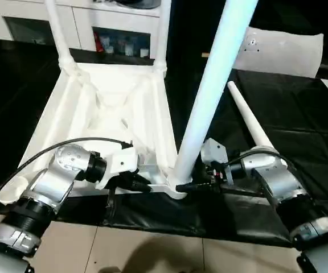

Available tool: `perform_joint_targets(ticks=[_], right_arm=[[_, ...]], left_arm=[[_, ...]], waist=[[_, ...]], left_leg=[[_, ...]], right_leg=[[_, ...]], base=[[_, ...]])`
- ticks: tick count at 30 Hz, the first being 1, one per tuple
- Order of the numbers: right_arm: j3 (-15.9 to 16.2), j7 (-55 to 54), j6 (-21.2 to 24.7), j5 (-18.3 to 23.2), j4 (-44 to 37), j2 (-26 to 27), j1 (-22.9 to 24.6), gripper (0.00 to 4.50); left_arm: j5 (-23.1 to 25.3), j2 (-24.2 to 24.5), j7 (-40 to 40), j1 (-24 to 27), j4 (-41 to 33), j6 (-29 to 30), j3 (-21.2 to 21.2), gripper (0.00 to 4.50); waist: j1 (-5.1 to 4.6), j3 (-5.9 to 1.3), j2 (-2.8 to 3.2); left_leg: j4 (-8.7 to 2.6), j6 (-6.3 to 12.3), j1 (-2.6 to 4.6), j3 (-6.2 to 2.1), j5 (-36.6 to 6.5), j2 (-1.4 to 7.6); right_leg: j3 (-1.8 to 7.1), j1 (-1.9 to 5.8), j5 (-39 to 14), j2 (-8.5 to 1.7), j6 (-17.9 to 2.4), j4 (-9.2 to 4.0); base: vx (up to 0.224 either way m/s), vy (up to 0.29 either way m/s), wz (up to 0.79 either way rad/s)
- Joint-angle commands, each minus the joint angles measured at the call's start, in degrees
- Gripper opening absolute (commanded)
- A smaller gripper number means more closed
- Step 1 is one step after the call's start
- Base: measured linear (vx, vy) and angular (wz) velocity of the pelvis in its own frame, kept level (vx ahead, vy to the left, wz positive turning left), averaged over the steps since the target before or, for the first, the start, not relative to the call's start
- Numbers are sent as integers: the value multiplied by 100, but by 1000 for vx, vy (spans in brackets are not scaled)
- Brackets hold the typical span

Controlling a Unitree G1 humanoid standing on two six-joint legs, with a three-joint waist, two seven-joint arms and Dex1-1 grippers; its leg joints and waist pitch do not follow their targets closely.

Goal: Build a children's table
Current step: Rotate leg to tighten

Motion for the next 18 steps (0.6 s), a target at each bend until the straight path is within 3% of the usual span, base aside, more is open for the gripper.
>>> perform_joint_targets(ticks=[1, 9, 15, 18], right_arm=[[69, 151, -83, -101, 192, -46, -130, 267], [62, 250, -112, -64, 361, 39, -171, 265], [-95, 93, 437, 293, -24, 219, 206, 264], [-273, -816, 964, 472, -643, 631, 757, 264]], left_arm=[[159, 47, -386, -26, 62, -96, -360, 0], [142, 83, -397, -9, 68, -39, -336, 0], [69, -113, 213, 113, -97, 578, -102, 0], [-25, -610, 1114, 261, -384, 1212, 172, 0]], waist=[[-35, -324, 37], [-26, -310, 36], [-15, -280, 65], [-10, -261, 76]], left_leg=[[-342, 373, -38, 37, -385, 133], [-343, 370, -45, 35, -435, 136], [-365, 284, -16, 34, -662, 148], [-391, 187, -22, 19, -816, 154]], right_leg=[[303, 344, -304, -411, -1396, -306], [306, 341, -412, -418, -1377, -314], [311, 311, -634, -413, -1354, -357], [318, 320, -931, -425, -1258, -394]], base=[[0, 0, 0], [0, 0, 0], [0, 0, 0], [0, 0, 0]])
